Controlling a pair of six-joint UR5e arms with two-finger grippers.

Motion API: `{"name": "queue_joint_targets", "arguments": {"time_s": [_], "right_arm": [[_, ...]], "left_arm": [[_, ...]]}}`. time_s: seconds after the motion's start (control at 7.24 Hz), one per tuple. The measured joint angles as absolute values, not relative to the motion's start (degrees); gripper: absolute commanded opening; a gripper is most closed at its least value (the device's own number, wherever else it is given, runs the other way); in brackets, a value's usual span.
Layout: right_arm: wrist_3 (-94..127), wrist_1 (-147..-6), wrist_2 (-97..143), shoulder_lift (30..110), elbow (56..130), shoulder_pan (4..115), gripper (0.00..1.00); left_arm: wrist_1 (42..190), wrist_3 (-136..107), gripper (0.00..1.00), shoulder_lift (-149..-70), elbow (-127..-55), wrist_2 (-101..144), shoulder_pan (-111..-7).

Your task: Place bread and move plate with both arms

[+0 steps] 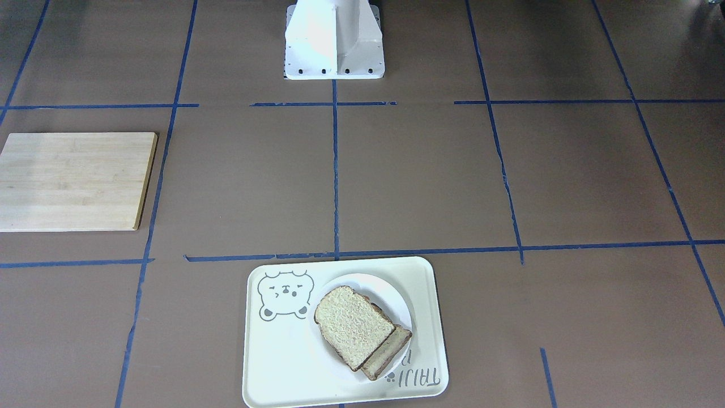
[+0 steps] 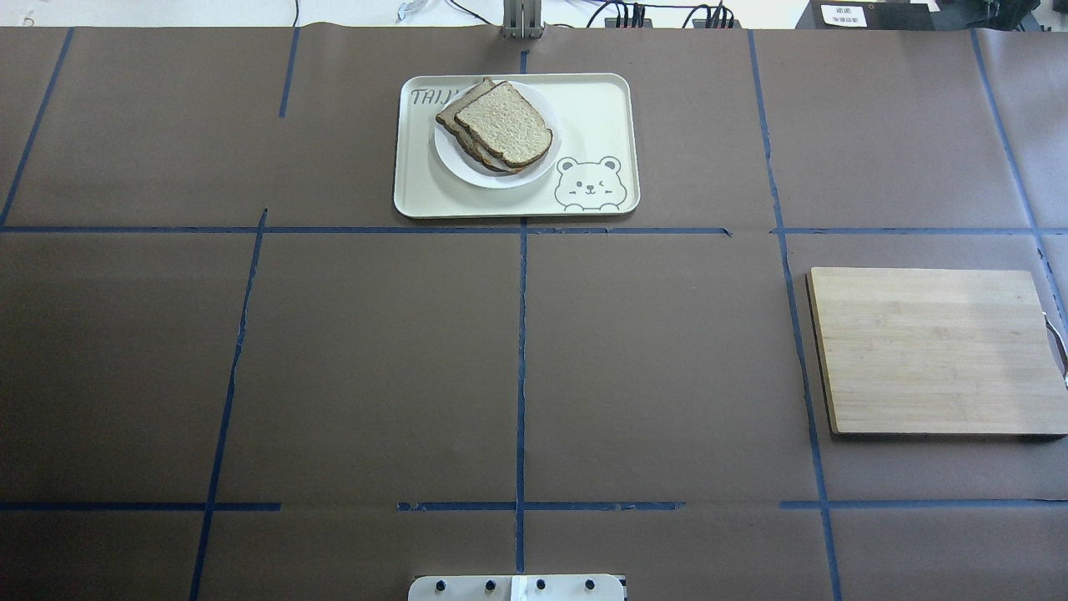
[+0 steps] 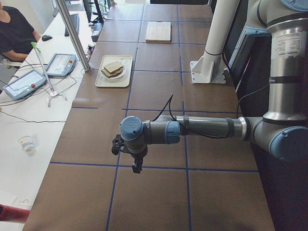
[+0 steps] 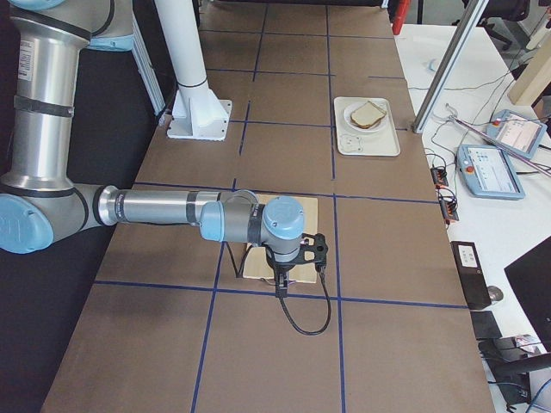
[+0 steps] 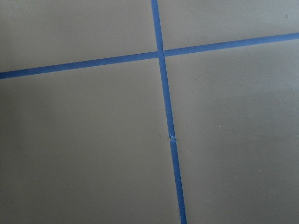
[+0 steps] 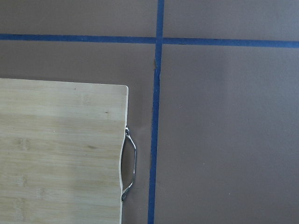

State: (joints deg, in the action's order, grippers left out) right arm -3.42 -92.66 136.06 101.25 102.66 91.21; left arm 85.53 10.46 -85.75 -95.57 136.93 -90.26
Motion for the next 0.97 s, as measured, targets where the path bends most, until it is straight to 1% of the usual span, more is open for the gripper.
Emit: {"name": "queue_joint_targets", "arguments": {"time_s": [0.97], "right_arm": [[-3.2, -92.6, 136.1, 101.8, 102.9, 92.1, 1.0]], "left_arm": [[85.5, 10.5, 1.0, -85.7, -95.4, 136.9, -90.3]]}}
